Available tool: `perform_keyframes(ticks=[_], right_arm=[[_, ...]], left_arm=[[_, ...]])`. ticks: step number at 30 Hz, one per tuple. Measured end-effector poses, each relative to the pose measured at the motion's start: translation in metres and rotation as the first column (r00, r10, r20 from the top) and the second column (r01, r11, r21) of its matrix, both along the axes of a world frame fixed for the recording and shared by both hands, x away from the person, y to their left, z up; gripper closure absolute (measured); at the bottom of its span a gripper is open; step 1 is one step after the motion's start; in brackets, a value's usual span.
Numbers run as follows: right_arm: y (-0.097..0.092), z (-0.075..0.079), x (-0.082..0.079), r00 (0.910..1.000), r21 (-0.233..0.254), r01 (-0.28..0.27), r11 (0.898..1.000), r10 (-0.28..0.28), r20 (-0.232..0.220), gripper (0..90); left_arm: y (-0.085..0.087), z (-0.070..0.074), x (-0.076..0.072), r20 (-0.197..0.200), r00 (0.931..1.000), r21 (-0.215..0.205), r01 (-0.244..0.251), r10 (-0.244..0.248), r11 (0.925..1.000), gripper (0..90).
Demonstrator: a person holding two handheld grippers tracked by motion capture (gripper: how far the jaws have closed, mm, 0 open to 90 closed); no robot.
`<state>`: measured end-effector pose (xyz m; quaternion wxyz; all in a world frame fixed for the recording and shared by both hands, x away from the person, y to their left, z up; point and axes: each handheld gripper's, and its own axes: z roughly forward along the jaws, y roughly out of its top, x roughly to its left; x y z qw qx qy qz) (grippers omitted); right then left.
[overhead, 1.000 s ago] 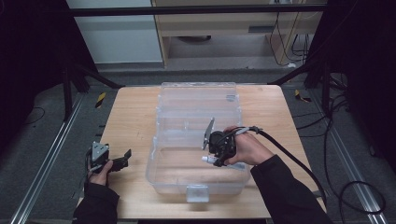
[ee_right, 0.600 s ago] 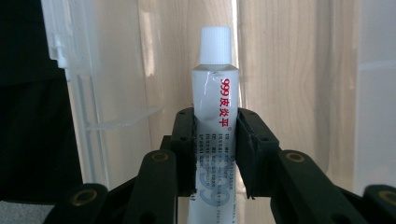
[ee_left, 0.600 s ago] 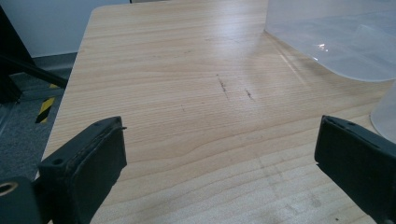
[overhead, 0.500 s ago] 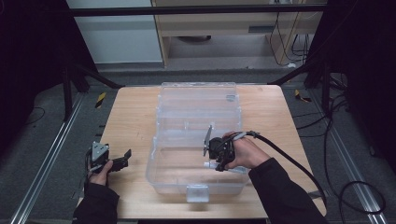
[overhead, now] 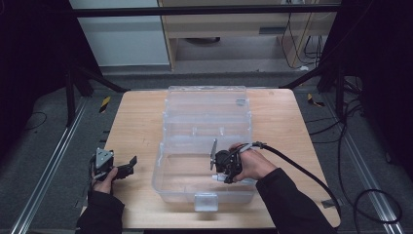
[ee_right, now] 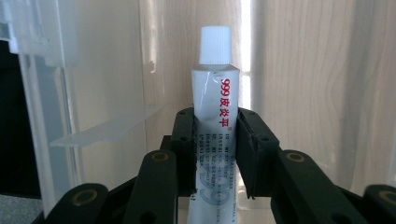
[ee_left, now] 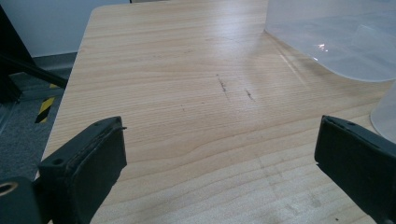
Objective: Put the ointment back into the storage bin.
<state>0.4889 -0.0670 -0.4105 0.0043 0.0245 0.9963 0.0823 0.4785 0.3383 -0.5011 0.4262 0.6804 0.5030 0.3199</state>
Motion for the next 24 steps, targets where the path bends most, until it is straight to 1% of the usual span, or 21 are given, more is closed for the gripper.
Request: perform_keyframes(ticks=[2, 4, 7, 8, 9, 10, 11, 13, 24], right_arm=[[0.001, -0.002, 0.000, 1.0000, -0.008, 0.001, 1.000, -0.002, -0.003, 69.6], [0.000, -0.005, 0.001, 0.9999, -0.008, -0.010, 1.000, 0.010, -0.002, 69.6], [0.001, -0.008, 0.000, 1.0000, -0.010, -0.004, 1.000, 0.004, -0.007, 69.6], [0.001, -0.011, -0.001, 0.9999, -0.018, -0.010, 1.000, 0.010, -0.005, 69.6], [0.001, -0.013, -0.001, 0.9999, -0.022, 0.003, 1.000, -0.003, -0.011, 69.6], [0.001, -0.015, 0.000, 0.9999, -0.021, -0.014, 1.000, 0.014, -0.006, 69.6], [0.001, -0.016, -0.001, 1.0000, -0.027, 0.002, 1.000, -0.002, -0.008, 69.5], [0.001, -0.019, 0.000, 0.9998, -0.025, -0.020, 1.000, 0.019, -0.008, 69.5], [0.002, -0.032, 0.001, 0.9996, -0.040, -0.021, 0.999, 0.021, -0.019, 69.4]], left_arm=[[0.000, 0.000, 0.000, 0.000, 1.0000, 0.000, 0.000, 0.000, 1.0000, 1.6], [0.000, 0.000, 0.000, 0.000, 1.0000, 0.000, 0.001, -0.001, 1.0000, 1.6], [0.000, 0.000, 0.000, 0.000, 1.0000, 0.000, 0.000, 0.000, 1.0000, 1.6], [0.000, 0.000, 0.000, 0.000, 1.0000, 0.000, 0.000, 0.000, 1.0000, 1.6], [0.000, 0.000, 0.000, 0.001, 1.0000, 0.001, 0.000, 0.000, 1.0000, 1.6], [0.000, 0.000, 0.000, 0.000, 1.0000, 0.001, 0.000, 0.000, 1.0000, 1.6], [0.000, 0.000, 0.000, 0.001, 1.0000, 0.001, 0.000, 0.000, 1.0000, 1.6], [0.000, 0.000, 0.000, 0.000, 1.0000, 0.000, 0.000, 0.000, 1.0000, 1.6], [0.000, 0.000, 0.000, 0.000, 1.0000, 0.000, 0.000, 0.000, 1.0000, 1.6]])
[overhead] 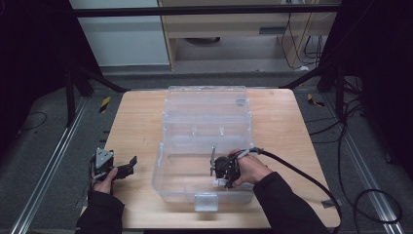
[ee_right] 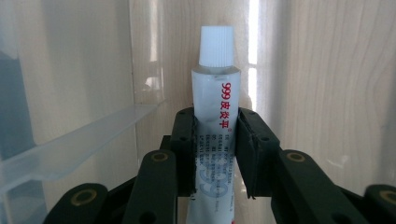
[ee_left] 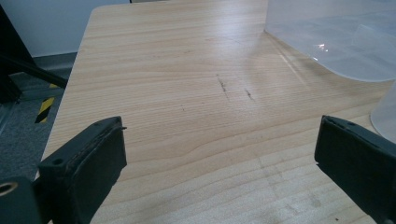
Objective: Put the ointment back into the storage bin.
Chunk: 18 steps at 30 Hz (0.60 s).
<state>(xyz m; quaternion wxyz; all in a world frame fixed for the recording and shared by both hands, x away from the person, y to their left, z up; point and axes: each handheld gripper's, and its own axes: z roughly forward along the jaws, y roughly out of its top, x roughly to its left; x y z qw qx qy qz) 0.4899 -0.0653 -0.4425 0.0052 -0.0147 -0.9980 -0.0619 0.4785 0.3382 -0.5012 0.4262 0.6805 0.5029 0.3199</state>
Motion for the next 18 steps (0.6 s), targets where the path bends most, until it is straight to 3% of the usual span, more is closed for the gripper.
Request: perform_keyframes(ticks=[12, 18], right_arm=[[-0.002, 0.001, -0.001, 0.9997, -0.006, 0.023, 1.000, -0.023, -0.002, 68.1], [-0.006, 0.012, 0.000, 0.9986, 0.052, 0.046, 0.998, -0.047, 0.024, 63.4]], left_arm=[[0.000, 0.000, 0.000, 0.000, 1.0000, 0.000, 0.000, 0.000, 1.0000, 1.6], [0.000, 0.000, 0.000, 0.000, 1.0000, 0.000, 0.000, 0.000, 1.0000, 1.6]])
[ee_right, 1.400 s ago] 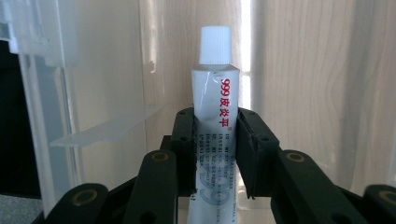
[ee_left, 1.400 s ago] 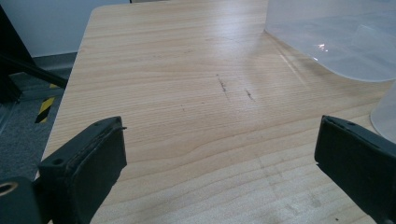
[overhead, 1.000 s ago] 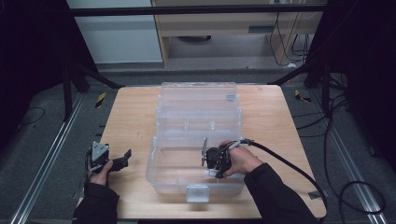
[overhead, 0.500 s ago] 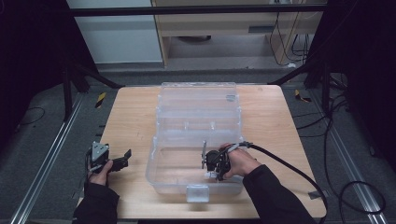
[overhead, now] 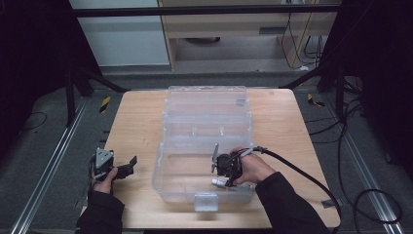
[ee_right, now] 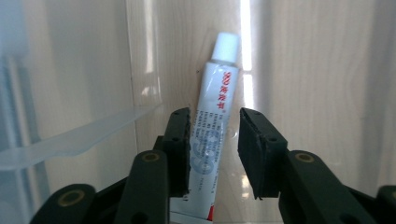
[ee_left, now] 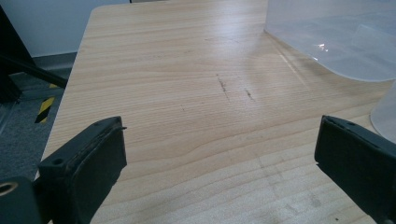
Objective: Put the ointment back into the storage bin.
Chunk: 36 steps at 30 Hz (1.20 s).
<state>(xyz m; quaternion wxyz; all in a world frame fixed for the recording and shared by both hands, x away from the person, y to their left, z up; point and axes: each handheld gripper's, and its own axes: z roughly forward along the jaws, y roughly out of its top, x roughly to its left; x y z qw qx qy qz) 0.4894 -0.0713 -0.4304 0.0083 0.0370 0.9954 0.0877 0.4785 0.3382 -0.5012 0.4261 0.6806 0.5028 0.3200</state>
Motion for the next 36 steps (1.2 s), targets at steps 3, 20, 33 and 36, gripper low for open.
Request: perform_keyframes(ticks=[3, 20, 33, 36], right_arm=[[-0.004, 0.010, 0.000, 0.9994, 0.035, 0.031, 0.999, -0.031, 0.015, 58.5], [-0.047, 0.057, -0.003, 0.9609, 0.372, 0.217, 0.903, -0.265, 0.082, 44.9], [-0.098, 0.072, -0.011, 0.8867, 0.631, 0.326, 0.704, -0.459, 0.055, 43.6], [-0.116, 0.074, -0.017, 0.8666, 0.681, 0.349, 0.644, -0.498, 0.027, 43.8]], left_arm=[[0.000, 0.000, 0.000, 0.000, 1.0000, -0.001, 0.000, 0.000, 1.0000, 1.6], [0.000, 0.000, 0.000, 0.000, 1.0000, 0.000, -0.002, 0.002, 1.0000, 1.6], [0.000, 0.000, 0.000, 0.000, 1.0000, 0.000, -0.002, 0.002, 1.0000, 1.6], [0.000, 0.000, 0.000, 0.000, 1.0000, 0.001, -0.003, 0.003, 1.0000, 1.6]])
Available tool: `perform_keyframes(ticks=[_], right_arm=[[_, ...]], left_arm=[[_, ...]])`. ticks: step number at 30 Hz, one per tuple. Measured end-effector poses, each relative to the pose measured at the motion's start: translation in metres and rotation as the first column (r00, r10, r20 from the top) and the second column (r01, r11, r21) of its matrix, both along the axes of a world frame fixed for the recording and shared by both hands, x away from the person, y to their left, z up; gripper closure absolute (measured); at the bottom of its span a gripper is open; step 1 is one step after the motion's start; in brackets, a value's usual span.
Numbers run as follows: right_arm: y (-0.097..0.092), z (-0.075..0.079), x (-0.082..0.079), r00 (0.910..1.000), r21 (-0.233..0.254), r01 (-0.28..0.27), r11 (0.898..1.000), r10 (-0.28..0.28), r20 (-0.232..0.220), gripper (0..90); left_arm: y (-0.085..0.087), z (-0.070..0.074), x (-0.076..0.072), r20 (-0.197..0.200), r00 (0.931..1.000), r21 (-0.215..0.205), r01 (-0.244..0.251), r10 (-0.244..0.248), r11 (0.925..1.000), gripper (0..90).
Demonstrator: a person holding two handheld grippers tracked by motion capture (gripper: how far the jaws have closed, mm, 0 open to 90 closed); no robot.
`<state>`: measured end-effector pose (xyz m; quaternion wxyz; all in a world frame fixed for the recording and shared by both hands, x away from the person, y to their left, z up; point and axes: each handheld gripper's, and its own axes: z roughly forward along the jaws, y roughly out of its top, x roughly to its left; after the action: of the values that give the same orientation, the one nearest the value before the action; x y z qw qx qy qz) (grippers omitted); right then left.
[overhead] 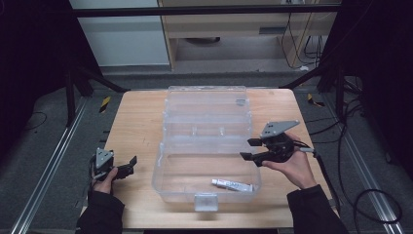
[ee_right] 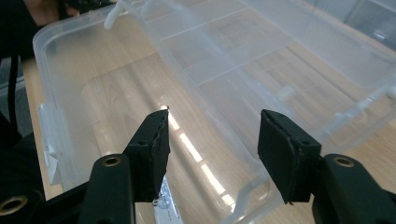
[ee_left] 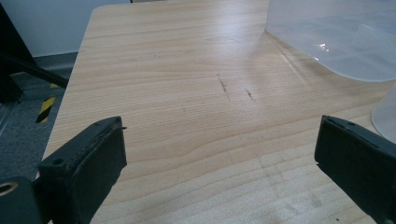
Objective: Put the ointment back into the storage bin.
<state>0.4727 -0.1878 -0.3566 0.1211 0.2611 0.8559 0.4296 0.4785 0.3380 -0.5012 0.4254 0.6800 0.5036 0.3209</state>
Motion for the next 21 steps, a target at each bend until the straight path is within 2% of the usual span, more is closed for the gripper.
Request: perform_keyframes(ticks=[1, 4, 7, 10, 11, 12, 16, 18, 21], right_arm=[[0.000, 0.000, 0.000, 1.0000, 0.000, 0.000, 1.000, 0.000, 0.000, 43.8], [-0.019, -0.001, -0.006, 0.9981, 0.058, 0.058, 0.997, -0.059, 0.017, 44.4], [-0.034, -0.004, -0.009, 0.9921, 0.103, 0.120, 0.987, -0.123, 0.024, 42.9], [-0.049, -0.009, -0.011, 0.9817, 0.138, 0.183, 0.973, -0.189, 0.027, 42.5], [-0.049, -0.009, -0.011, 0.9817, 0.138, 0.183, 0.973, -0.189, 0.027, 42.5], [-0.059, -0.015, -0.011, 0.9701, 0.147, 0.234, 0.961, -0.241, 0.028, 41.8], [-0.072, -0.027, -0.011, 0.9555, 0.167, 0.289, 0.942, -0.295, 0.008, 41.7], [-0.077, -0.034, -0.010, 0.9496, 0.166, 0.310, 0.936, -0.313, -0.006, 41.2], [-0.085, -0.045, -0.008, 0.9348, 0.159, 0.353, 0.922, -0.355, -0.016, 39.7]], left_arm=[[0.000, 0.000, 0.000, 0.000, 1.0000, 0.000, 0.000, 0.000, 1.0000, 1.6], [0.000, 0.000, 0.000, 0.000, 1.0000, 0.001, -0.001, 0.001, 1.0000, 1.6], [0.000, 0.000, 0.000, 0.000, 1.0000, 0.000, -0.001, 0.001, 1.0000, 1.6], [0.000, 0.000, 0.000, 0.000, 1.0000, 0.000, -0.001, 0.001, 1.0000, 1.6], [0.000, 0.000, 0.000, 0.000, 1.0000, 0.000, -0.001, 0.001, 1.0000, 1.6], [0.000, 0.000, 0.000, 0.000, 1.0000, 0.001, -0.002, 0.002, 1.0000, 1.6], [0.000, 0.000, 0.000, 0.000, 1.0000, 0.001, -0.002, 0.002, 1.0000, 1.6], [0.000, 0.000, 0.000, 0.000, 1.0000, 0.000, -0.002, 0.002, 1.0000, 1.6], [0.000, 0.000, 0.000, 0.000, 1.0000, 0.000, -0.002, 0.002, 1.0000, 1.6]])
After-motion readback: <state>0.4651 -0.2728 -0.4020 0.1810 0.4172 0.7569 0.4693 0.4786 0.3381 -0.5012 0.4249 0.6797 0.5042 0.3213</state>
